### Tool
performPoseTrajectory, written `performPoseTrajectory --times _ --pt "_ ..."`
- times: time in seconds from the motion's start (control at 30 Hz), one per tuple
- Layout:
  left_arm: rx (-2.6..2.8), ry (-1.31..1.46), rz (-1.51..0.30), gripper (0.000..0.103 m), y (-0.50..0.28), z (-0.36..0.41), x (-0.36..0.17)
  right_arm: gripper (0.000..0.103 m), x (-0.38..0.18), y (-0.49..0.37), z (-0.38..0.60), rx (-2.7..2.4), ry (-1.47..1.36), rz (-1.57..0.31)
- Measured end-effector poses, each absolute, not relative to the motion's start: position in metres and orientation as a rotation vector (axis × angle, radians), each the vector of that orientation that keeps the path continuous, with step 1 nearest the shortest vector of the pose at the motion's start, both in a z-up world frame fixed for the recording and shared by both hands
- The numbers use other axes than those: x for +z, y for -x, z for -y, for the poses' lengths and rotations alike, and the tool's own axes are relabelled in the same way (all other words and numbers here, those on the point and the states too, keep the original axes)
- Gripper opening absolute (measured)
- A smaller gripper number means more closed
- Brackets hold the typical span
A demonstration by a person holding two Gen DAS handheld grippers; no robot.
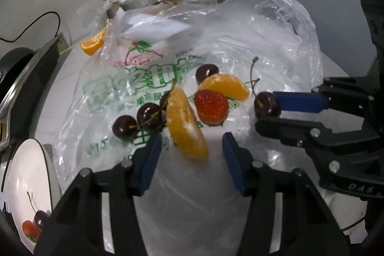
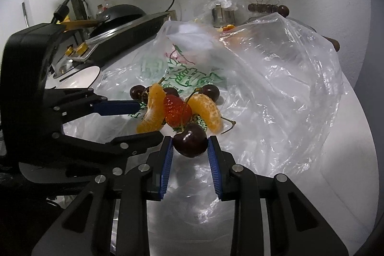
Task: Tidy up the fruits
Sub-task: 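Grasp an orange segment with the left gripper while the right gripper grasps another cherry, then carry the orange segment and cherry in both grippers toward the white plate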
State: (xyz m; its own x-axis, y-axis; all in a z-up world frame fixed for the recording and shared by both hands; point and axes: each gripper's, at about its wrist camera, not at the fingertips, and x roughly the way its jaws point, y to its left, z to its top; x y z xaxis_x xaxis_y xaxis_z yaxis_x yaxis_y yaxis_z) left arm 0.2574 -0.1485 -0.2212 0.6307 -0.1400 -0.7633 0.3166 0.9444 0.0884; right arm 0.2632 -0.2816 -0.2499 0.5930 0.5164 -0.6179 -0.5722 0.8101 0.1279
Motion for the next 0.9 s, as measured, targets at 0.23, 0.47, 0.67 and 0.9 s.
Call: performPoseTrajectory --times 0.23,0.47,0.67,0.9 --pt "-0.267 -0.211 -0.865 0.046 -0.269 0.145 -0.224 0.031 -0.251 -0.266 0.286 0.630 0.080 -0.692" --pt "-0.289 -0.203 -0.865 0.031 -0.274 0.145 -0.224 0.031 -0.251 -0.267 0.285 0.628 0.082 -0.696" --pt "-0.306 -0.197 -0.866 0.026 -0.269 0.142 -0.222 0.031 -0.248 -0.266 0.283 0.615 0.091 -0.693" --pt "-0.329 -0.179 -0.846 0.025 -0.252 0.139 -0.214 0.031 -0.240 -0.259 0.275 0.611 0.114 -0.679"
